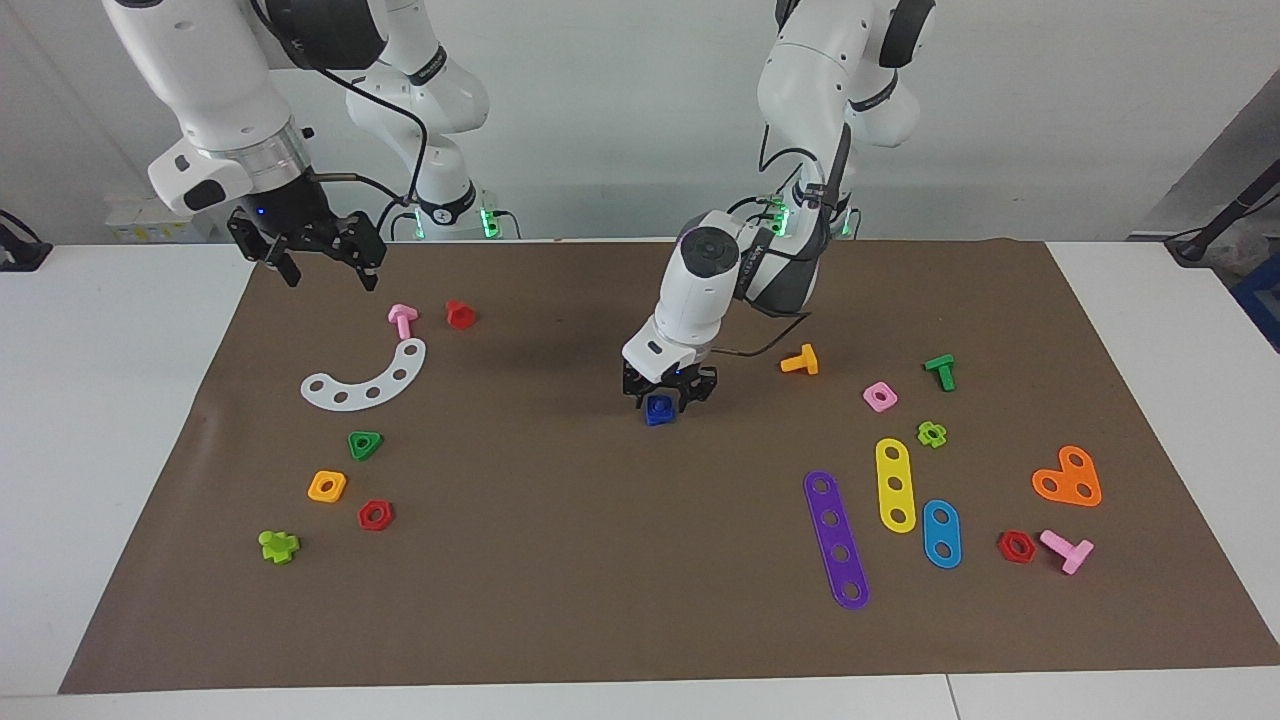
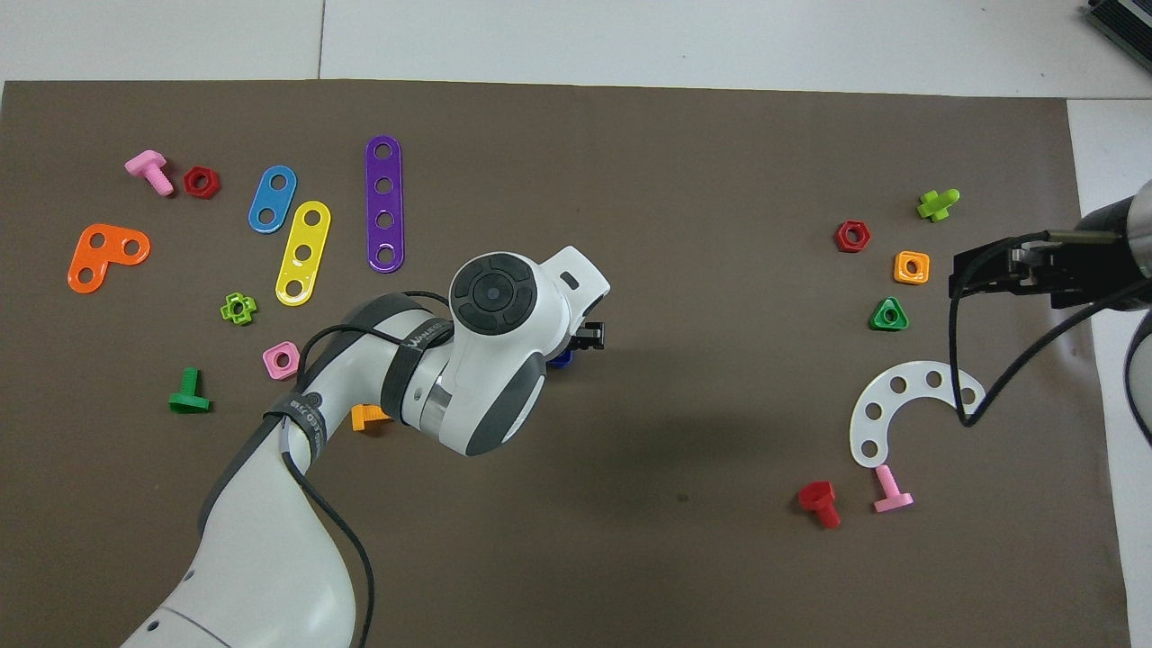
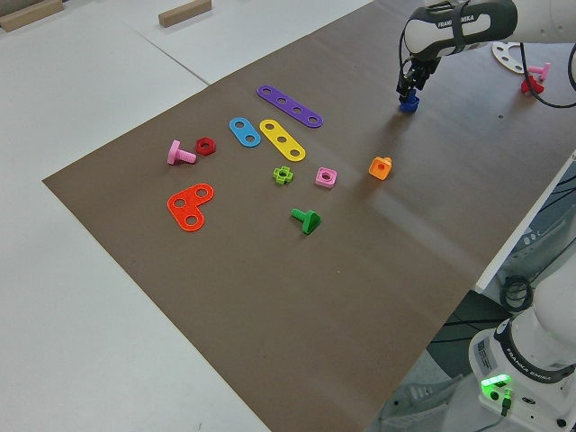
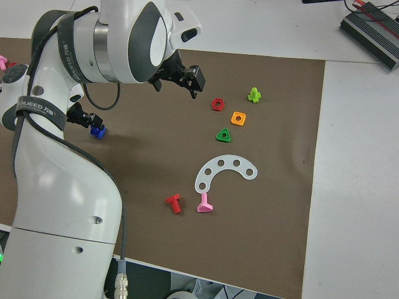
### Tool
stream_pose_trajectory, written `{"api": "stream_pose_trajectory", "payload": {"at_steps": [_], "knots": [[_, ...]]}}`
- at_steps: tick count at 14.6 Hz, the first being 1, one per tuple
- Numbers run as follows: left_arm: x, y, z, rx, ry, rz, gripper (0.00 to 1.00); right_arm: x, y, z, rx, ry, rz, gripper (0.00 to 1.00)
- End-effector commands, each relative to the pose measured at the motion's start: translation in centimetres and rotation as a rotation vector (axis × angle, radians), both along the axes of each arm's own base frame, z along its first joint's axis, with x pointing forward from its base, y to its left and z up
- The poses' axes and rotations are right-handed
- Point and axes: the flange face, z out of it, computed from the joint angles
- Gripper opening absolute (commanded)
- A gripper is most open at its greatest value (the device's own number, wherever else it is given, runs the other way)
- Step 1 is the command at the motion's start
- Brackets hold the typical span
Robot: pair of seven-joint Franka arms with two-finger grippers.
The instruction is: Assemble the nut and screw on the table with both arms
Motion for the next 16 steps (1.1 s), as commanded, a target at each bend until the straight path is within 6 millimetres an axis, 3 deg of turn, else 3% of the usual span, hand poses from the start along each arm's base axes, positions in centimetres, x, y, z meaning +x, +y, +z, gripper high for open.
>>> {"api": "stream_pose_trajectory", "payload": {"at_steps": [1,2,3,6,8,10,11,13,14,16], "knots": [[3.5,2.5,4.7,0.038,0.026,0.031,1.0,-0.6,0.0,0.0,0.014,-0.017,0.027,1.0],[4.7,4.3,6.7,0.045,0.043,0.053,1.0,-0.6,0.0,0.0,0.014,-0.015,0.027,1.0],[6.1,7.8,9.3,0.046,0.051,0.099,1.0,-0.7,0.1,0.0,0.015,-0.01,0.023,1.0],[7.2,17.3,15.3,0.048,0.064,0.075,1.0,-0.7,0.0,0.0,0.029,-0.007,0.021,1.0],[8.1,26.1,17.0,0.05,0.095,0.015,1.0,-0.7,0.1,0.1,0.029,-0.008,0.021,1.0],[7.3,34.2,17.1,0.06,0.142,-0.032,1.0,-0.7,0.1,0.1,0.029,-0.008,0.021,1.0],[6.4,36.8,17.2,0.077,0.148,-0.021,1.0,-0.7,0.0,0.1,0.029,-0.008,0.019,1.0],[3.9,38.4,17.8,0.157,0.144,-0.013,1.0,-0.7,0.0,0.1,0.029,-0.008,0.019,1.0],[2.4,38.7,18.9,0.19,0.126,-0.015,1.0,-0.7,0.0,0.1,0.029,-0.008,0.019,1.0],[1.5,39.6,21.7,0.188,0.078,0.019,1.0,-0.7,0.0,0.1,0.029,-0.008,0.019,1.0]]}}
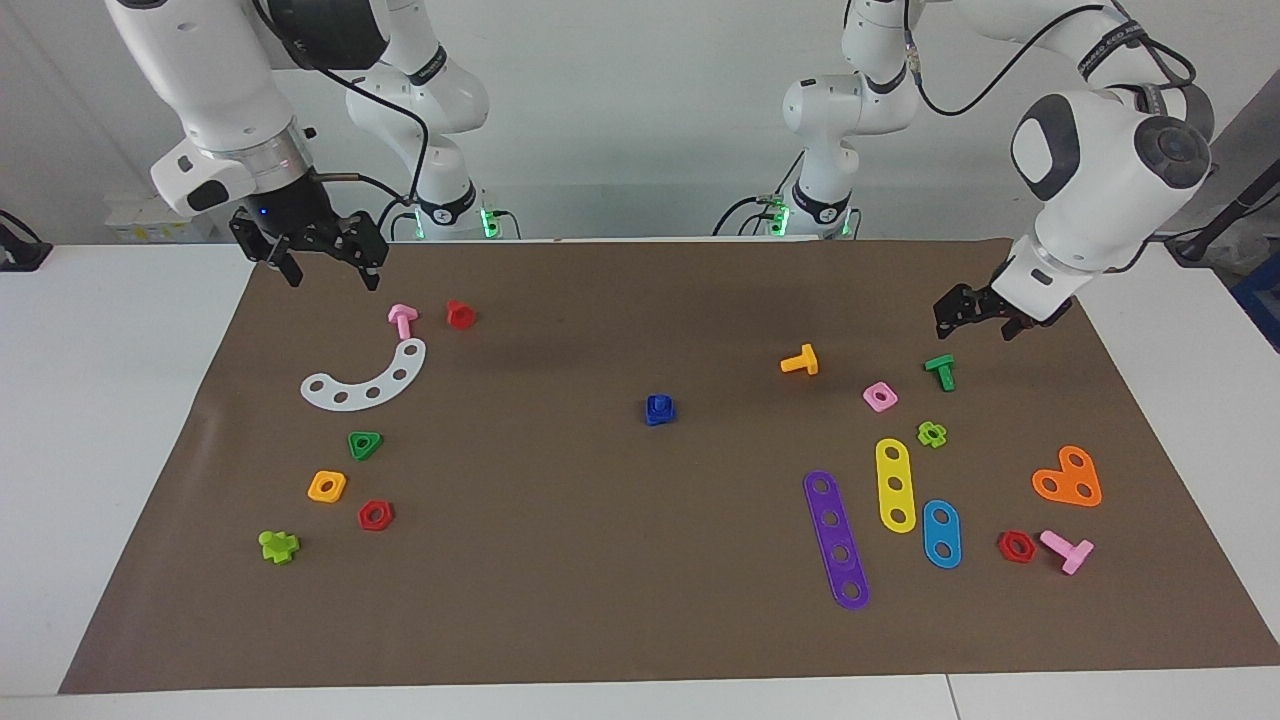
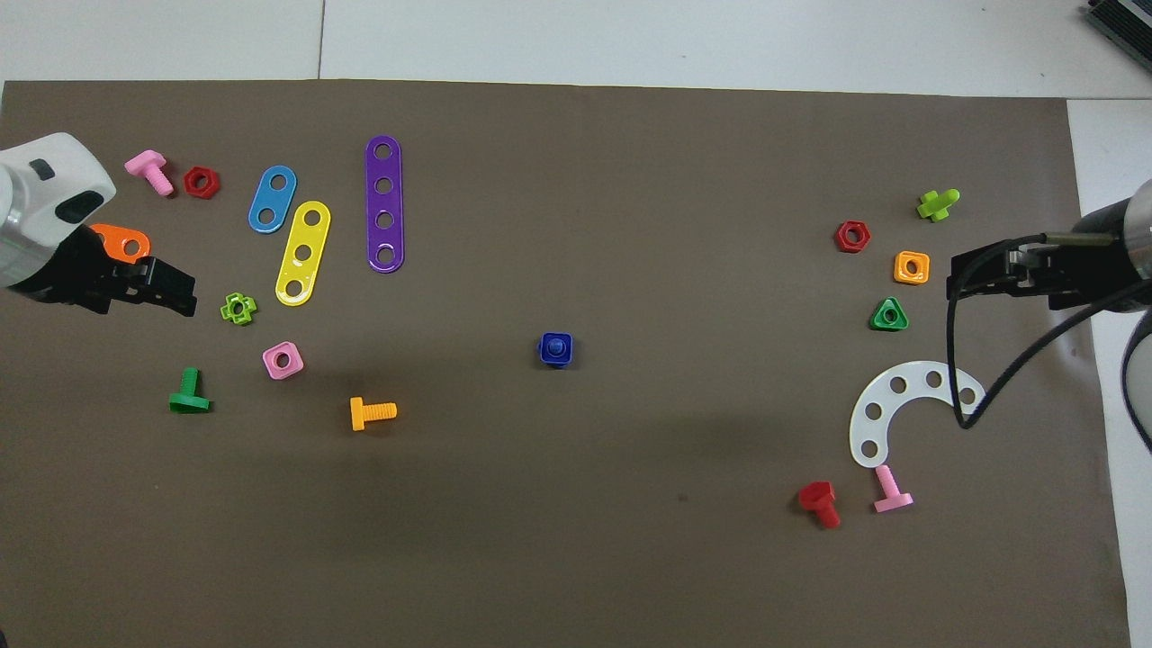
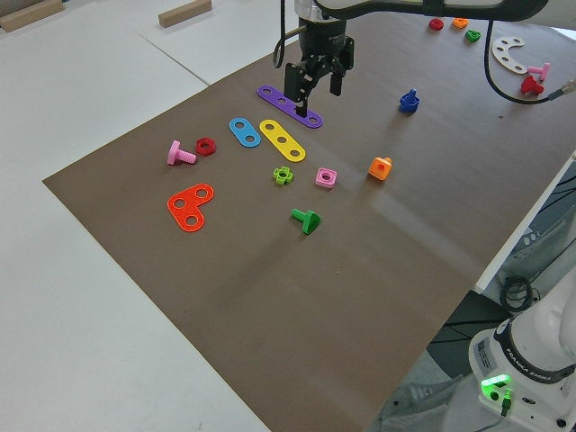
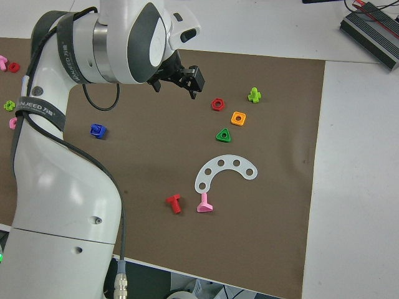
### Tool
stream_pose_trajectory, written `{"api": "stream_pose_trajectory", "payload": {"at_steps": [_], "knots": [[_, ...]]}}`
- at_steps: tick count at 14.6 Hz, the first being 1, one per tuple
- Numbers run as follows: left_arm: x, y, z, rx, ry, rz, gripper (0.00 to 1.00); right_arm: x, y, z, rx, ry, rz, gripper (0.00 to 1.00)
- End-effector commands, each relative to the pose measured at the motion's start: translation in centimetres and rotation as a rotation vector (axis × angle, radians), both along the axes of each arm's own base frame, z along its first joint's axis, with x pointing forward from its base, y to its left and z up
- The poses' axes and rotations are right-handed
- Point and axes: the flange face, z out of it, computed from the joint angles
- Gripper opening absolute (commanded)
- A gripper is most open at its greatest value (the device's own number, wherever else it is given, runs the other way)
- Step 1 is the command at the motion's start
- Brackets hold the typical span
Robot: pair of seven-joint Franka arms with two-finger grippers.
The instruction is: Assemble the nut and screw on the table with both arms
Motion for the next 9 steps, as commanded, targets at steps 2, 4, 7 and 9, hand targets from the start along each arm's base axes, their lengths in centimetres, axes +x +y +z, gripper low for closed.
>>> {"api": "stream_pose_trajectory", "payload": {"at_steps": [2,4,7,9], "knots": [[-2.7,-0.1,5.1,0.036,-0.103,0.035,1.0,-0.6,-0.1,0.1,0.028,-0.01,0.016,1.0],[-1.8,-0.1,7.3,0.032,-0.167,0.039,1.0,-0.7,-0.1,0.1,0.028,-0.008,0.016,1.0],[-1.0,-0.2,7.9,0.027,-0.234,0.035,1.0,-0.6,-0.1,0.1,0.028,-0.01,0.016,1.0],[-1.1,-0.1,7.8,0.024,-0.23,0.032,1.0,-0.7,-0.1,0.1,0.028,-0.008,0.016,1.0]]}}
